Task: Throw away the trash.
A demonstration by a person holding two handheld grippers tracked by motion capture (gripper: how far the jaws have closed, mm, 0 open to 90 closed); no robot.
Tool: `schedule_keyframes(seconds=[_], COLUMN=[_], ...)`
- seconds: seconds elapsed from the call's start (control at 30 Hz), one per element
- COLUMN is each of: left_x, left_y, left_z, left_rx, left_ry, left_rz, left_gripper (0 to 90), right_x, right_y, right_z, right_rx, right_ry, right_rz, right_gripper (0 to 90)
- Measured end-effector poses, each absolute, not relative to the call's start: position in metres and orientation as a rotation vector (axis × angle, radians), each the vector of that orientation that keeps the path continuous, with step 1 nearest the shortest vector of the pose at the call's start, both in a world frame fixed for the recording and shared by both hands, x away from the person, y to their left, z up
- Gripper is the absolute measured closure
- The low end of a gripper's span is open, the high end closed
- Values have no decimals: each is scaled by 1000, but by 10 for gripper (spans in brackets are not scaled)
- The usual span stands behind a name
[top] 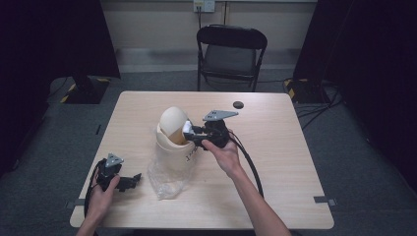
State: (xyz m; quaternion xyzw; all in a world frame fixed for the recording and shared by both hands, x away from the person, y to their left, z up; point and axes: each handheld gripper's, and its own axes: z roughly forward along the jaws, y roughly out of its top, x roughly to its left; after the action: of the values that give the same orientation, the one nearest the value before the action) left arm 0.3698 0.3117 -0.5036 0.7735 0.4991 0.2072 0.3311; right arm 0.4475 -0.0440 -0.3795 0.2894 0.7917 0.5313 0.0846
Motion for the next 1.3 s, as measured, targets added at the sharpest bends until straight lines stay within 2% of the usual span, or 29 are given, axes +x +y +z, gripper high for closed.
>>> schedule_keyframes(seconds=[0.83, 0.97, 1.3], left_x=[370, 370, 370], left_y=[312, 312, 312], left_z=[-504, -504, -504], left_rx=[2022, 2021, 2022], left_ry=[1305, 1306, 1305], left_rz=[542, 541, 543], left_gripper=[4, 4, 4], right_x=[463, 466, 463], right_y=[-12, -10, -10], right_z=[-386, -388, -384], right_rx=[819, 825, 825], right_ry=[2477, 2479, 2449], right_rz=[1425, 1411, 1427], right_gripper=[591, 571, 449])
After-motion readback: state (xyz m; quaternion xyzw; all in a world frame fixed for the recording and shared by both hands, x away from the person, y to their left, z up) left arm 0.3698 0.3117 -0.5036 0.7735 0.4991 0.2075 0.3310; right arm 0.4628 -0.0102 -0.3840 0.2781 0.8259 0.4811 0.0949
